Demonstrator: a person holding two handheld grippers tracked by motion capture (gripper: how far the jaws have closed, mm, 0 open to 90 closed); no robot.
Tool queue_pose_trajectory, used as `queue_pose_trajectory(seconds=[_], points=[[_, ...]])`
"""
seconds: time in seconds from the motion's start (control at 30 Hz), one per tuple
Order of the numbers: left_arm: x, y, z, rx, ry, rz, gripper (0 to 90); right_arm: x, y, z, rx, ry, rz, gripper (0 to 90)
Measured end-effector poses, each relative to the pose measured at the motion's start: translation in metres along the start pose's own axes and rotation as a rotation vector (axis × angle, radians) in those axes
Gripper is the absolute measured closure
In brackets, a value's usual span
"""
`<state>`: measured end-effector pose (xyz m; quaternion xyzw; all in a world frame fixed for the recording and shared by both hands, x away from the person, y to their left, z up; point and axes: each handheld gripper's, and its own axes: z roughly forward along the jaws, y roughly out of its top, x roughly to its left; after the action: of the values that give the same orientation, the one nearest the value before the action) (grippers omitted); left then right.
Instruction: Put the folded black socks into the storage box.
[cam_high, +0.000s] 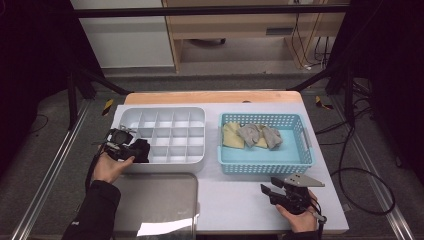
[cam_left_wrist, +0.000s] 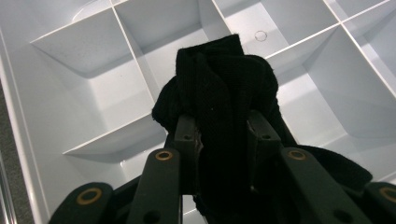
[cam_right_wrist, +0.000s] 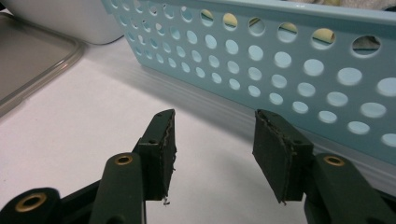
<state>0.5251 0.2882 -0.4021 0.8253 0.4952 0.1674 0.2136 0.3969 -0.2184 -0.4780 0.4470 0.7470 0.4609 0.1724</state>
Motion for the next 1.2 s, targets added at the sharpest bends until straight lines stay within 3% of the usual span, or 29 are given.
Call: queue_pose_trajectory(seconds=[0.07, 0.17, 0.37, 0.5, 0.63, 0.73, 0.8, 0.9, 0.97, 1.2], points=[[0.001, -0.002, 0.005, 0.020, -0.004, 0.000, 70.2, 0.000, 0.000, 0.000, 0.001, 0.002, -0.001, 49.1], [0.003, -0.006, 0.007, 0.001, -0.019, -0.015, 70.2, 0.001, 0.000, 0.001, 0.002, 0.004, -0.003, 49.1], [0.001, -0.007, 0.009, 0.014, -0.003, -0.004, 70.0, 0.002, -0.001, 0.004, 0.011, 0.008, -0.004, 48.8], [0.001, -0.011, 0.003, -0.041, -0.020, -0.030, 66.5, 0.002, 0.000, 0.003, 0.008, 0.008, -0.005, 48.1], [0.001, -0.010, -0.008, -0.096, -0.029, -0.038, 51.6, 0.002, 0.000, 0.002, 0.004, 0.005, -0.001, 48.0], [0.001, -0.006, -0.011, -0.121, -0.016, -0.042, 50.3, 0.002, 0.000, 0.003, 0.007, 0.005, -0.005, 48.0], [0.000, -0.004, -0.009, -0.130, -0.003, -0.046, 53.1, 0.002, 0.000, 0.003, 0.008, 0.006, -0.003, 48.0], [-0.002, -0.001, -0.005, -0.140, 0.002, -0.055, 67.4, 0.001, 0.000, 0.002, 0.006, 0.004, -0.002, 48.2], [-0.002, -0.001, -0.003, -0.130, 0.007, -0.047, 72.3, 0.001, 0.000, 0.002, 0.007, 0.005, -0.001, 48.3], [-0.002, -0.002, 0.003, -0.087, -0.007, -0.044, 77.1, 0.003, 0.000, 0.003, 0.012, 0.011, -0.004, 48.5]])
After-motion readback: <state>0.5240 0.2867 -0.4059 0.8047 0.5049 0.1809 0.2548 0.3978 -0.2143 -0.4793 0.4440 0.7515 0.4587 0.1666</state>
